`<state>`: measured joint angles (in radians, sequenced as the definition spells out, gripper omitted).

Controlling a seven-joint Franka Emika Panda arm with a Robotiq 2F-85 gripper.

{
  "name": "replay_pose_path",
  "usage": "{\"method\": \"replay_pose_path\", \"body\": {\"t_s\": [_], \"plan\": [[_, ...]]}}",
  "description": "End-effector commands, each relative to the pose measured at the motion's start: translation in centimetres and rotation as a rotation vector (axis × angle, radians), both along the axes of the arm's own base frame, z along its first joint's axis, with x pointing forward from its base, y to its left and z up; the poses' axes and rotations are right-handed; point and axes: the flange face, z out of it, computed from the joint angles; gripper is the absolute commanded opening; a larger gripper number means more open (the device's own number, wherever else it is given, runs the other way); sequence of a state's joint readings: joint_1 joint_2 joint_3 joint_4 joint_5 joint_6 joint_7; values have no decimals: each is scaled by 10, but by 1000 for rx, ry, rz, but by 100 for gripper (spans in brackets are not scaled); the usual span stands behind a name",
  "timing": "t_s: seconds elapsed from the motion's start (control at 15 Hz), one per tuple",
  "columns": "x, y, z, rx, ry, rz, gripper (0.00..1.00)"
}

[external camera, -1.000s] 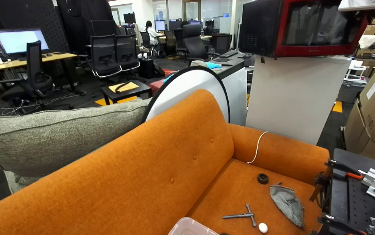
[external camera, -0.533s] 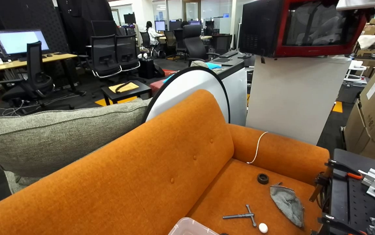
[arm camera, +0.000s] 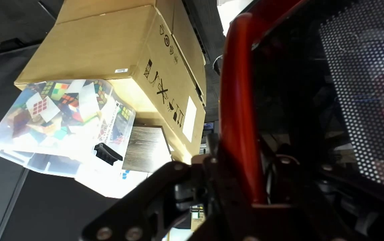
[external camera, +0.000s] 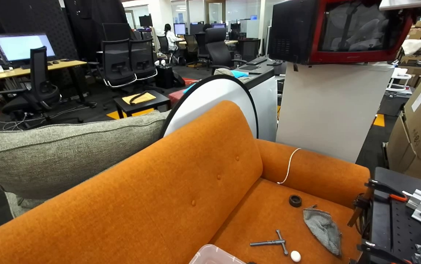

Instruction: Close the microwave door

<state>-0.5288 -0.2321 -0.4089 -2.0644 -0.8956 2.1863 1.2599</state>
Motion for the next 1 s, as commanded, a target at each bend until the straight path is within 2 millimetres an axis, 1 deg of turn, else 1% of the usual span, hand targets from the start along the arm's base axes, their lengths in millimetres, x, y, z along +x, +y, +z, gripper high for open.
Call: {"method": "replay_pose_path", "body": {"t_s": [0.0,0.07,0.13,0.2,0.87,0.93], "plan": [[-2,-2,16,-22,24,40,30],[1,0,2,0,9,11,27],[1,-1,8,-8,11,19,30],[1,-1,11,-11,13,26,30],[1,-1,11,-9,17,30,30],[1,-1,11,-9,17,30,55]]}}
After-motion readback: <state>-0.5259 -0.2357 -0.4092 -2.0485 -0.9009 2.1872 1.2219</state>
